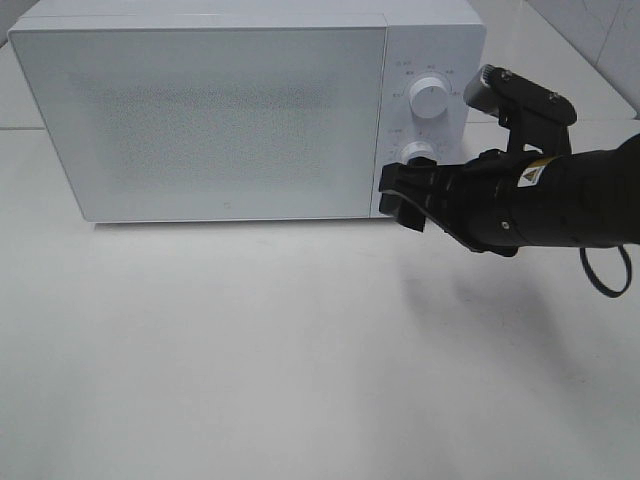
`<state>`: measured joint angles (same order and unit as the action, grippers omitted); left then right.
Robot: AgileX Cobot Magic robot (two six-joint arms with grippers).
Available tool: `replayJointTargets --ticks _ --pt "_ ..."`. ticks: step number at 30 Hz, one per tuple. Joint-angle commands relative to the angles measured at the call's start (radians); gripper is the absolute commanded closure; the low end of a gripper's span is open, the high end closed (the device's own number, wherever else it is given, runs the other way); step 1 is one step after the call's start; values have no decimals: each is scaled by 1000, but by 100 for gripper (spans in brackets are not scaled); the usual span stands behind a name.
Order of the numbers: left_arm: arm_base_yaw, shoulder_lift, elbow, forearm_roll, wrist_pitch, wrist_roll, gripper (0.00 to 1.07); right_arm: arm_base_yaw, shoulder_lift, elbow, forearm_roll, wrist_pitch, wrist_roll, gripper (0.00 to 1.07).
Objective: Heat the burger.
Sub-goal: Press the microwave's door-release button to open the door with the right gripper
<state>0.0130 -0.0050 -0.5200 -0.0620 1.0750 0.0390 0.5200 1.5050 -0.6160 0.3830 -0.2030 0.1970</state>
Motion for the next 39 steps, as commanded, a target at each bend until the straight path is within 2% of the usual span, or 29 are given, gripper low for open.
replayJointTargets --ticks 1,3,5,6,8,12,14,16,19,22,24,29,39 --pt "1 -17 3 1 -7 -4 7 -30 -35 -10 -93 98 -32 35" --pt "1 -17 3 1 -7 -4 7 -43 -49 -10 -130 131 -32 35" --pt "1 -17 3 1 -7 -4 7 -68 -95 -10 -227 221 -32 35" --pt "1 -17 3 1 -7 -4 7 -68 -95 -10 -227 221 -32 35" --pt "1 -17 3 1 -7 -4 7 -77 -157 -10 -338 344 -32 35" --pt "1 -17 3 1 -7 -4 7 -77 -211 -10 -391 439 -32 35" --pt "1 -17 3 1 -7 -4 7 -77 -226 -10 -398 468 -32 35" --pt "1 -17 3 1 -7 -4 7 -77 -299 -10 -405 620 -39 35" --pt "1 -17 3 1 -7 -4 7 -77 -360 -10 -405 714 -72 35" --pt "1 -17 3 1 -7 -4 7 -77 -384 -10 -405 738 -85 35" --pt "1 -17 3 1 -7 -4 7 -77 -485 -10 -405 826 -113 33" --pt "1 -17 3 1 -7 -4 7 -77 -596 -10 -405 887 -122 28" --pt "1 -17 3 1 -7 -4 7 -77 -855 -10 -436 1084 -121 30"
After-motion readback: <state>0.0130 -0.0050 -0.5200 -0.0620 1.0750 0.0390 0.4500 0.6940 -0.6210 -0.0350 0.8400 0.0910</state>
